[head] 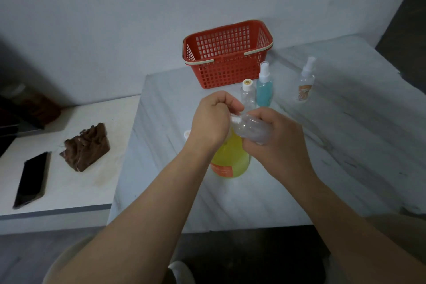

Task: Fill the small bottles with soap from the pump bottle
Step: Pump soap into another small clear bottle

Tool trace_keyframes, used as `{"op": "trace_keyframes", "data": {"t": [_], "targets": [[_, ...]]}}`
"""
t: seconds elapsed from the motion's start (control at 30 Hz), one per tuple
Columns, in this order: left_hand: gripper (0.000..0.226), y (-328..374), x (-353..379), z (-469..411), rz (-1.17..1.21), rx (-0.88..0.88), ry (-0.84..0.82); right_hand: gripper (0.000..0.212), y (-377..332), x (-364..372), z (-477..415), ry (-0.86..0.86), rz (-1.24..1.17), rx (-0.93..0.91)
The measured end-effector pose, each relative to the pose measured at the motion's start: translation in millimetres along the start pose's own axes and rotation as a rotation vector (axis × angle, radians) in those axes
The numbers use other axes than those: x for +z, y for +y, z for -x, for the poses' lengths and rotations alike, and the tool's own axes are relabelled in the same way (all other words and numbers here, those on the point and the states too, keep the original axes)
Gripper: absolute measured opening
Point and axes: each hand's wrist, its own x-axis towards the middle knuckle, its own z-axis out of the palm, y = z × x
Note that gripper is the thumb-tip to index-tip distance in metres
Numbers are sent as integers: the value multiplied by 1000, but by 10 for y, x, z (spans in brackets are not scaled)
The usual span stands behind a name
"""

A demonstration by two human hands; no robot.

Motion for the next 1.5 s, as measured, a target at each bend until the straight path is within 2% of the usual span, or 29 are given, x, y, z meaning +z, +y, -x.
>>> {"op": "trace_keyframes", "data": {"t": [0.43,1.4,1.5], "targets": [[34,162,-57,70,104,-60,-29,24,-50,-38,-20,32,45,-41],[37,68,-13,65,4,-52,28,30,-24,-11,-2,11,33,-31],[36,117,-24,58,13,-60,10,24,-37,-27,-15,19,62,-34]]}}
